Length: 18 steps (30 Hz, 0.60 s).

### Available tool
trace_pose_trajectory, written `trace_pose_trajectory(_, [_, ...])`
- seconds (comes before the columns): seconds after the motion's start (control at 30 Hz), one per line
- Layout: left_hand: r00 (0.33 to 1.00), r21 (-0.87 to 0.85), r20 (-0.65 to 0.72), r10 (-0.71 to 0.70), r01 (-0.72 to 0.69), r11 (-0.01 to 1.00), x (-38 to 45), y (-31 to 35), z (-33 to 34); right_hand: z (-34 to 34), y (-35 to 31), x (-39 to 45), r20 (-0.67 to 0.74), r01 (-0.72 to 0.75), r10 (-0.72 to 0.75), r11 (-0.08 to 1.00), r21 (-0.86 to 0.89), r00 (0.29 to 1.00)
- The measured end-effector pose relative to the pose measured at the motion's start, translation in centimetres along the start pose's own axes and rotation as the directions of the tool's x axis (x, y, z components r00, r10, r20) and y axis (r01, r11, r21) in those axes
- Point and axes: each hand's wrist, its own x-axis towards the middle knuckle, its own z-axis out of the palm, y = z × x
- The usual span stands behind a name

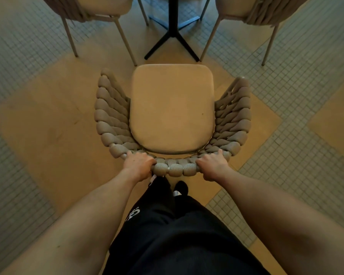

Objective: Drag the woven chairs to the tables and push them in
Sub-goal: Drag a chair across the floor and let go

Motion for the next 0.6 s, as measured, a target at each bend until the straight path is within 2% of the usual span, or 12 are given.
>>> trace_pose_trajectory(0.6, [1.0,0.003,-0.004,0.021,-0.021,1.0,17.4,-10.8,-16.2,-17.7,9.1,15.3,0.0,-0.056,0.056,0.998,0.016,0.998])
